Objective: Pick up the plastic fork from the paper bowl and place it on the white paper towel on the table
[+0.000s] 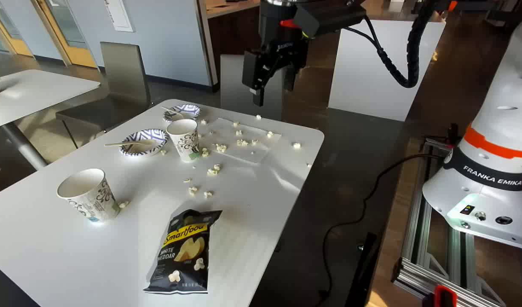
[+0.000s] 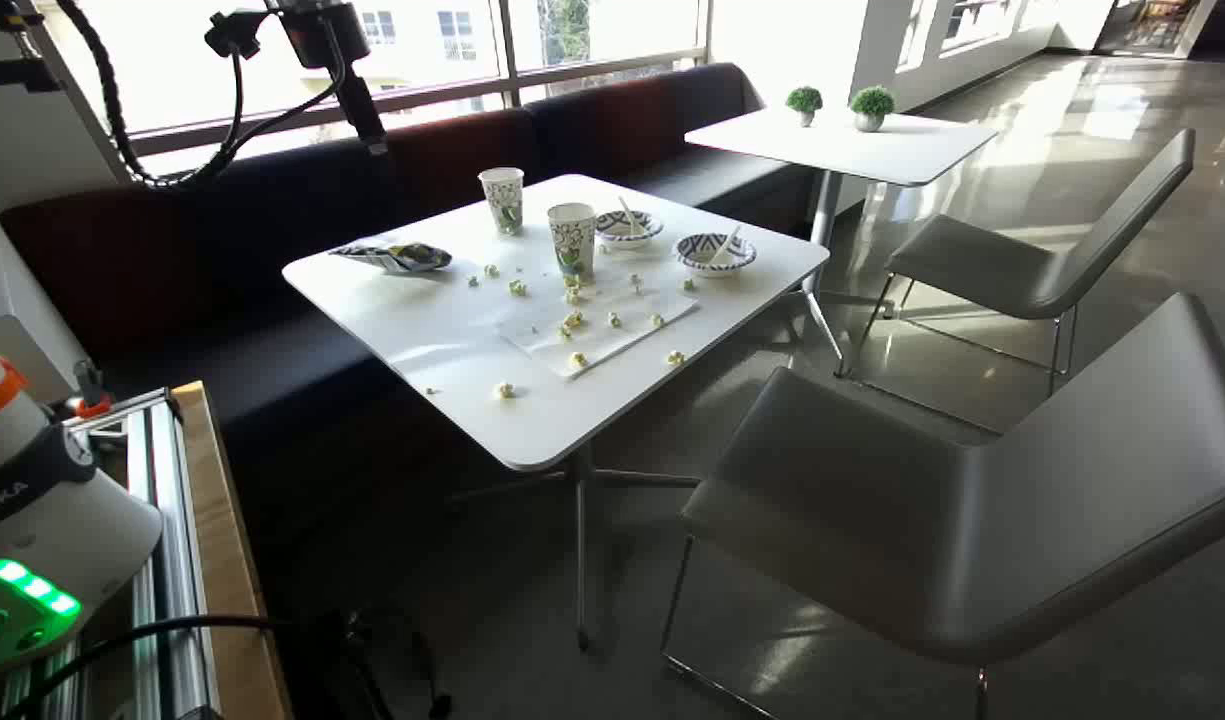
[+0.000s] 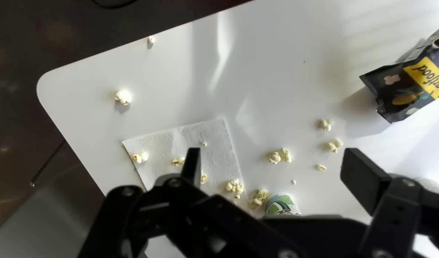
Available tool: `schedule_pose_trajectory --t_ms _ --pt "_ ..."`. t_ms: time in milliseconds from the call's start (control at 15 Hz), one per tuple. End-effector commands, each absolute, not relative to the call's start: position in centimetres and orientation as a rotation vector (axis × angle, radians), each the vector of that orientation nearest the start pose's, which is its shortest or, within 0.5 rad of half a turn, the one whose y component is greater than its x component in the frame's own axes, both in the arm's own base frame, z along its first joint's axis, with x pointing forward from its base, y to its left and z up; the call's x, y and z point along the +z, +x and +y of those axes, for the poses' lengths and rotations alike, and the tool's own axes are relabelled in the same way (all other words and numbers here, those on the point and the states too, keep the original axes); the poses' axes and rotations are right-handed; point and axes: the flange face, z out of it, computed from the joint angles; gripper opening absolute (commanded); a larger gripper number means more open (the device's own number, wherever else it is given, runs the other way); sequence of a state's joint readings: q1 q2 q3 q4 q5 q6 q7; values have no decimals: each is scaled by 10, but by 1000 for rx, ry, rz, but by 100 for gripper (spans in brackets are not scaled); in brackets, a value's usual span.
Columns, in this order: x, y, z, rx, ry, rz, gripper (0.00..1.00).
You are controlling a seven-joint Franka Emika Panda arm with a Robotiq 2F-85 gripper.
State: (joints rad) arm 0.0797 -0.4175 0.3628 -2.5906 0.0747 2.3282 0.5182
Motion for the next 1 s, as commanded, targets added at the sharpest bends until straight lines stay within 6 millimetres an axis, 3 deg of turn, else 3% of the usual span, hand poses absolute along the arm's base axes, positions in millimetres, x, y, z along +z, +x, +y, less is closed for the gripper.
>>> schedule_pose_trajectory --t_ms 0,800,933 --pt "403 376 177 -248 -3141 224 100" --pt "403 376 177 -248 -3141 224 100" --pt "400 395 172 -320 -3154 212 100"
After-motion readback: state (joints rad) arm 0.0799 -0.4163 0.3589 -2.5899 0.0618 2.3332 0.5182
